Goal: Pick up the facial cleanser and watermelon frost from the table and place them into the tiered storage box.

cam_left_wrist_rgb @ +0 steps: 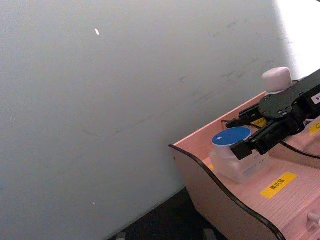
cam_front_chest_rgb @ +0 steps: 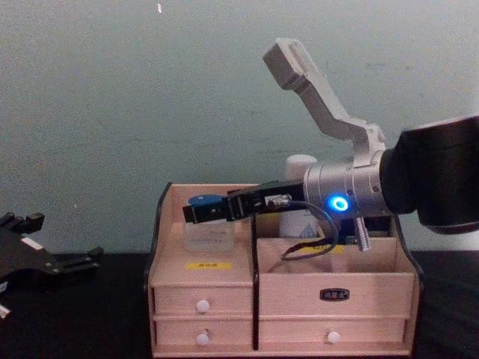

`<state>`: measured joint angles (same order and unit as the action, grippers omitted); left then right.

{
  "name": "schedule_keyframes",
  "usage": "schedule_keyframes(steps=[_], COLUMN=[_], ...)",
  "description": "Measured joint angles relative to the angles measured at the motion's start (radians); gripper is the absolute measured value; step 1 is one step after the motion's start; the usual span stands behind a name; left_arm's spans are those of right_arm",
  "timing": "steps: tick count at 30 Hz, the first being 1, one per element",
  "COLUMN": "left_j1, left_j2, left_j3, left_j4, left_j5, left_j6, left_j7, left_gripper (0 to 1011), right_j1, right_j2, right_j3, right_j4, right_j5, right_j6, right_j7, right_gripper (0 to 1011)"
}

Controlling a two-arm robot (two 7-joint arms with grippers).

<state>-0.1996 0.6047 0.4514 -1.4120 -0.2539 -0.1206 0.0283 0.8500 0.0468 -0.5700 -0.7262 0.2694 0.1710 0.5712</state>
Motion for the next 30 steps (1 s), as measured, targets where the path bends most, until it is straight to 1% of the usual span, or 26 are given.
schedule_keyframes(steps=[14,18,24,27,28,29,30], left_j1=[0.000,0.000,0.000,0.000,0.000,0.000,0.000], left_j2=[0.000,0.000,0.000,0.000,0.000,0.000,0.000], left_j3=[0.000,0.000,0.000,0.000,0.000,0.000,0.000], left_j4=[0.000,0.000,0.000,0.000,0.000,0.000,0.000], left_j5=[0.000,0.000,0.000,0.000,0.000,0.000,0.000], left_j6=[0.000,0.000,0.000,0.000,0.000,0.000,0.000], left_j7=[0.000,0.000,0.000,0.000,0.000,0.000,0.000], left_gripper=[1001,1001,1001,1001,1001,1001,1001], right_j1=[-0.001,-0.009,-0.036,-0.055,-0.066,-0.066,-0.076], right_j2=[0.000,0.006,0.028,0.044,0.053,0.053,0.063], right_j3=[0.000,0.006,0.021,0.029,0.033,0.033,0.037], right_j4=[-0.001,-0.023,-0.093,-0.146,-0.174,-0.174,-0.202], right_j5=[0.001,0.003,0.017,0.029,0.037,0.037,0.045], right_j6=[0.000,0.002,0.011,0.019,0.021,0.021,0.023], right_j7=[0.000,0.003,0.006,0.007,0.006,0.006,0.006], right_gripper=[1002,1002,1002,1002,1002,1002,1002])
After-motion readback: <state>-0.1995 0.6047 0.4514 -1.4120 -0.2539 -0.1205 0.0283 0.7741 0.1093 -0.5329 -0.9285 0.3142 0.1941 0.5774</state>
